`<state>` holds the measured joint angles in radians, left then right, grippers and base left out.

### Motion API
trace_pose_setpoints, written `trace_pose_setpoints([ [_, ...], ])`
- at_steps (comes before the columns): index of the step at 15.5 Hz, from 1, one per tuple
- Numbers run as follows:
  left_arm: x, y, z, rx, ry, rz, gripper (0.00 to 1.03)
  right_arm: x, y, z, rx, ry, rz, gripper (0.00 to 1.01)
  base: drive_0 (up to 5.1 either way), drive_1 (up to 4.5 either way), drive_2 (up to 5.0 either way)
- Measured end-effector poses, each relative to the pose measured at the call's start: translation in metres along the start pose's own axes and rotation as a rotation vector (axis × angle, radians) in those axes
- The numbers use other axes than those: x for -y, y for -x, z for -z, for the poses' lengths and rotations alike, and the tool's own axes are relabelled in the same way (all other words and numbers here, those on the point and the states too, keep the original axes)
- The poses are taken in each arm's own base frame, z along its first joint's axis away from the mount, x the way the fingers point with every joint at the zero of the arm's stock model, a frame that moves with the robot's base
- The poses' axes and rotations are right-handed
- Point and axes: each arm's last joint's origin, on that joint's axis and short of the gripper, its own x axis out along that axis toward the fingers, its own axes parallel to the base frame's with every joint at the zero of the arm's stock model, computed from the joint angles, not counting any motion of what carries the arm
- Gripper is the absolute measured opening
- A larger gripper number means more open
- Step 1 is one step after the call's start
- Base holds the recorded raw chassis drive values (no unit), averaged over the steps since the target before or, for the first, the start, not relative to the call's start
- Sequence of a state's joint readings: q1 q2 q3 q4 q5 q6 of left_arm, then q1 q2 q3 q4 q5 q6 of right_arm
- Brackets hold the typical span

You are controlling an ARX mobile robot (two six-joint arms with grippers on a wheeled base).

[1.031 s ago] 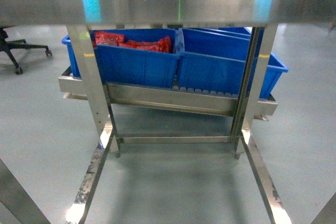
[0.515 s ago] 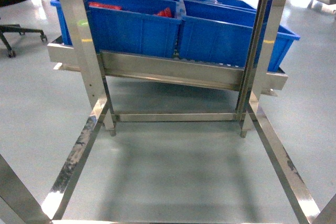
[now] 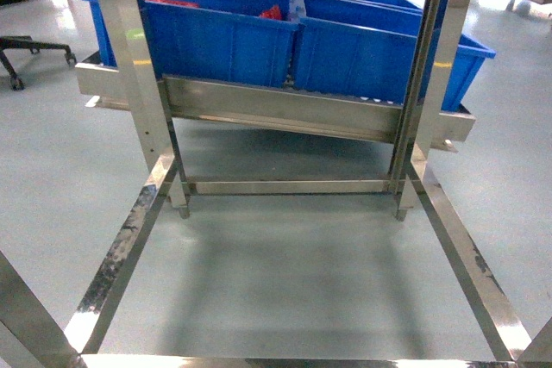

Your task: Pick capacitor and pack into box

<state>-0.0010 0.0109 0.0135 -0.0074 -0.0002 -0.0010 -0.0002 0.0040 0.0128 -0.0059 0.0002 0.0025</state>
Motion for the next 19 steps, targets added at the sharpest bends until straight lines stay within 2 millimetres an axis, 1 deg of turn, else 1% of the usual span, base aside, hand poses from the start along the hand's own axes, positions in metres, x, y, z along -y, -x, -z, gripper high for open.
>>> trace_pose_setpoints([
  [1, 0.0, 0.0, 0.0, 0.0, 0.0, 0.0, 0.44, 0.0, 0.0, 0.0, 0.0, 0.0, 0.0, 0.98, 0.0, 0.0, 0.0],
  [5, 0.0, 0.0, -0.0001, 0.001, 0.0, 0.001, 0.44, 0.0, 0.0, 0.0001, -0.001, 0.0, 0.001, 0.98, -4.5, 2.7, 2.7],
  [19, 0.0, 0.0, -0.0001, 0.002, 0.0, -0.001, 0.44, 0.0, 0.0, -0.0001, 0.001, 0.0, 0.0, 0.98, -5.0, 2.44, 2.4],
])
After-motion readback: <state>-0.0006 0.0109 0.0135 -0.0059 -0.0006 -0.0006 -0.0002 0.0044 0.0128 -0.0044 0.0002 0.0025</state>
